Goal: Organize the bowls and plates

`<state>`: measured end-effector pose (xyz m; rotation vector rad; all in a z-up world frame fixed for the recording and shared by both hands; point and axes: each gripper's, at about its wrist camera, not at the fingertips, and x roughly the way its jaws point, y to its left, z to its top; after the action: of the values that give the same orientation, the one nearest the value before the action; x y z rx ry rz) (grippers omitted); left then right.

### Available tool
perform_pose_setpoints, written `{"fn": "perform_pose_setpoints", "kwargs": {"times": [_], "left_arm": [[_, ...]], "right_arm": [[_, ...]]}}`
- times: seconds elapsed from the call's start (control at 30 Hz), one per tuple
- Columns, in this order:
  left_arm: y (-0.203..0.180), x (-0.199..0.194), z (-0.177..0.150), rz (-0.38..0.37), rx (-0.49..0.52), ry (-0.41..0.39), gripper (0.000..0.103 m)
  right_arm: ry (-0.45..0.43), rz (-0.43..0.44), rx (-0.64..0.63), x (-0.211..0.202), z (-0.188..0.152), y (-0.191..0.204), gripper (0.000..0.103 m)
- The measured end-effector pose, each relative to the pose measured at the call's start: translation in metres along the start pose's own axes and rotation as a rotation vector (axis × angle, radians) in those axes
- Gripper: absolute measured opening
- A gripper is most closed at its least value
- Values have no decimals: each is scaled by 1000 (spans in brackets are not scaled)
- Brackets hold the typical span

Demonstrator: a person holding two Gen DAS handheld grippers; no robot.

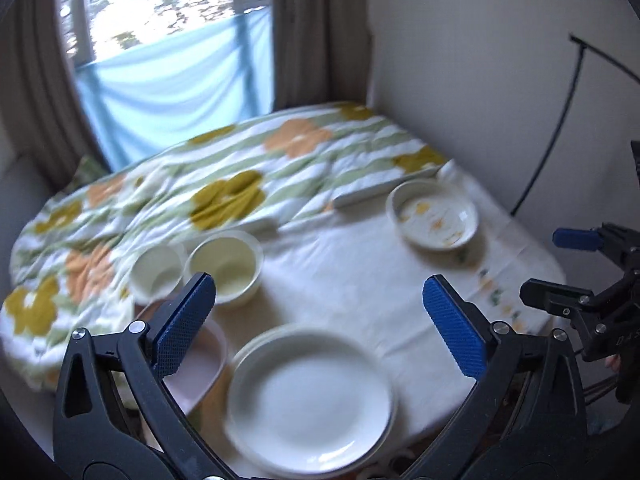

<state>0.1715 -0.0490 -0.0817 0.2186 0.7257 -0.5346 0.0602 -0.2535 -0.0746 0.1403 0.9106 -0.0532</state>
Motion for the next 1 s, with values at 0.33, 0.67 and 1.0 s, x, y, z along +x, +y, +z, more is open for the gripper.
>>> {"fn": "perform_pose_setpoints", "kwargs": {"times": [0.33,0.67,1.0], "left_arm": [[-47,97,77,-284,20,88,103],[-76,265,77,-371,6,371,73],[-90,361,64,-367,-7,541,43]], "right_arm": [[-31,-141,255,-8,20,-97,102],[124,7,479,110,15,-175,65],[216,37,583,189,23,-208,39]]}}
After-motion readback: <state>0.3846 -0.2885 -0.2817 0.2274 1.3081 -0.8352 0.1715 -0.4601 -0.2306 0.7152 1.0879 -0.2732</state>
